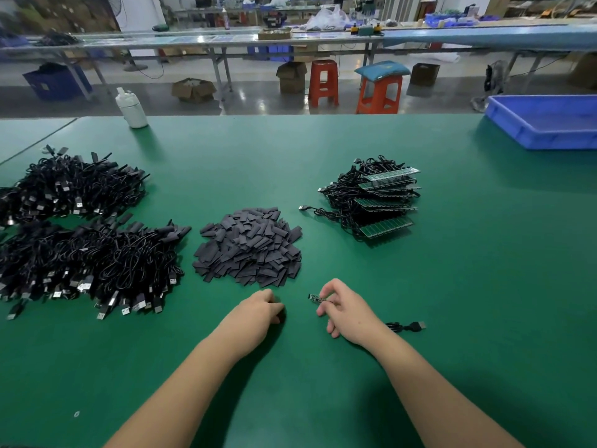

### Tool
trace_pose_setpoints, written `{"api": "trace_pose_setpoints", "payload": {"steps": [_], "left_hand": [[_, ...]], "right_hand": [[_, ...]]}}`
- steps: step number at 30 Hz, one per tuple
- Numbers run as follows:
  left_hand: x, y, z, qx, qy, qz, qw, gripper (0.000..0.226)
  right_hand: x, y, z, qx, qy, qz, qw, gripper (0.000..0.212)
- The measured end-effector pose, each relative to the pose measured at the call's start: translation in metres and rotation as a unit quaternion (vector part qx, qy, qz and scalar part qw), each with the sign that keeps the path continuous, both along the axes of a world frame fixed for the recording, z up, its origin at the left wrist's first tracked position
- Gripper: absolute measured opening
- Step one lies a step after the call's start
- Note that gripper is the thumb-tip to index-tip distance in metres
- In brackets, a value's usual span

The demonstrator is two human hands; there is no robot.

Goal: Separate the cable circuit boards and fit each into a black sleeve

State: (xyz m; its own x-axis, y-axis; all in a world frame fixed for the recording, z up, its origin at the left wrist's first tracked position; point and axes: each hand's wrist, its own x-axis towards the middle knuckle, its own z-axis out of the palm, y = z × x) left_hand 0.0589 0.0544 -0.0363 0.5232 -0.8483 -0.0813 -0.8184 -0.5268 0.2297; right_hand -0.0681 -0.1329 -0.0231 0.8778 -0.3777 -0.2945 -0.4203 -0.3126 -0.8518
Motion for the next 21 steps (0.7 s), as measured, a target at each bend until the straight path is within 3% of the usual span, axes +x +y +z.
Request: {"api": "trace_pose_setpoints", "payload": {"steps": [3, 6, 11, 17, 21], "left_hand": [[-0.004, -0.001, 0.006, -0.089, 0.069, 0.034, 0.993, 0.025], [-0.011, -0.003, 0.011, -0.176, 0.148, 0.100, 0.968, 0.022], [-0.019, -0.008, 0.011, -0.240, 0.233, 0.146, 0.931, 0.016], [-0.020, -0.011, 0.010, -0.257, 0.255, 0.154, 0.919, 0.019], [-0.020, -0.011, 0.010, -0.264, 0.241, 0.153, 0.921, 0.020]], "right_hand": [[-0.002, -0.003, 0.001, -0.038, 0.000, -0.006, 0.999, 0.016], [-0.001, -0.001, 0.002, -0.018, -0.005, -0.018, 1.000, 0.012], [-0.004, 0.001, 0.002, -0.003, -0.015, 0.001, 1.000, 0.014], [0.001, -0.003, 0.012, -0.002, -0.013, 0.020, 1.000, 0.017], [-0.002, -0.004, 0.013, 0.084, -0.035, 0.000, 0.996, 0.020]]}}
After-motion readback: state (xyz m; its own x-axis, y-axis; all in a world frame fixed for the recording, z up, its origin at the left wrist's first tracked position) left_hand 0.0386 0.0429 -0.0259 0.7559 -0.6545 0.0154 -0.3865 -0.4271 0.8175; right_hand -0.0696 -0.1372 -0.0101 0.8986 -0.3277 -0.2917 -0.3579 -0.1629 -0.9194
